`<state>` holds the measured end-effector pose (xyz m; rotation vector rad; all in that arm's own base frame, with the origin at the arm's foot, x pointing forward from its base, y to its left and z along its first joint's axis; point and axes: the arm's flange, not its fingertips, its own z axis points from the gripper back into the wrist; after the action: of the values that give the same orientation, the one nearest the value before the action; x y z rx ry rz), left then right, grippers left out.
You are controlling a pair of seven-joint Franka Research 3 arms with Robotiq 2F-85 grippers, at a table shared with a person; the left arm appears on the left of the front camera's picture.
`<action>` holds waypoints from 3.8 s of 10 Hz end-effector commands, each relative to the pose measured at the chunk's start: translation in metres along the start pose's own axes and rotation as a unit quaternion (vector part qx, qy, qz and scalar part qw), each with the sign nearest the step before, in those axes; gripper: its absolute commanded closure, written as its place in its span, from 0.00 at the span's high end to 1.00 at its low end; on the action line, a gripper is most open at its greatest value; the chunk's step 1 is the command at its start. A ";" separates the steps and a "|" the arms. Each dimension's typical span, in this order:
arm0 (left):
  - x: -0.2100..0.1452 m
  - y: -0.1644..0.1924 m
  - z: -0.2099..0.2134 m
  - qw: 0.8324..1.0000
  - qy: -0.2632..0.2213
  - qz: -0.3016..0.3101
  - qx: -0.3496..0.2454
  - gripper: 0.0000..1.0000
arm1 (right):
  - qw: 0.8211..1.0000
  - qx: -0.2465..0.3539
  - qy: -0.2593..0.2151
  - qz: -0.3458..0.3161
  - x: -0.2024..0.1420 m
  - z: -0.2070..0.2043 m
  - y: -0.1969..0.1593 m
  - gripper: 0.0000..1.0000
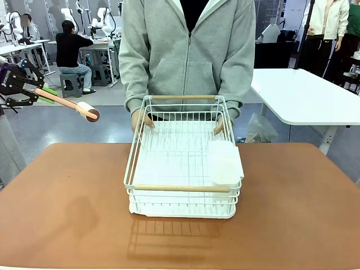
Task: Clean the table.
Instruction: Clean the table with the Lint Roller when the human lifts the Dish drying rack.
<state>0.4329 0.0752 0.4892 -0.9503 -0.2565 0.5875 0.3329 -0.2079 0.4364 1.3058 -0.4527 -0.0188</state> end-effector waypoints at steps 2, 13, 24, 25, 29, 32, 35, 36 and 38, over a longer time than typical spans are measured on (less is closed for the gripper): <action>-0.001 -0.002 0.000 1.000 0.000 0.007 0.003 0.18 | 1.000 0.009 -0.005 0.010 0.000 -0.001 0.002 1.00; 0.056 -0.036 -0.015 0.960 0.178 -0.186 0.107 0.22 | 1.000 0.009 -0.005 0.010 0.000 -0.001 0.002 1.00; 0.041 0.012 -0.106 0.913 0.262 -0.288 0.124 0.22 | 1.000 0.009 -0.005 0.010 0.000 -0.001 0.002 1.00; 0.041 0.014 -0.108 0.914 0.264 -0.284 0.117 0.22 | 1.000 0.009 -0.005 0.010 0.000 -0.001 0.002 1.00; -0.015 0.017 -0.191 0.916 0.265 -0.273 0.125 0.22 | 1.000 0.009 -0.005 0.010 0.000 -0.001 0.002 1.00; -0.033 0.020 -0.225 0.924 0.249 -0.261 0.129 0.22 | 1.000 0.009 -0.005 0.010 0.000 -0.001 0.002 1.00; -0.039 0.024 -0.234 0.928 0.226 -0.270 0.119 0.22 | 1.000 0.009 -0.005 0.010 0.000 -0.001 0.002 1.00; -0.037 0.024 -0.235 0.931 0.221 -0.268 0.115 0.22 | 1.000 0.009 -0.005 0.010 0.000 -0.001 0.002 1.00; -0.041 0.031 -0.247 0.927 0.232 -0.269 0.121 0.22 | 1.000 0.009 -0.005 0.010 0.000 -0.001 0.002 1.00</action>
<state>0.5041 -0.0995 0.3379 -0.6974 0.0168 -0.1085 0.3331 -0.2080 0.4365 1.3043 -0.4529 -0.0199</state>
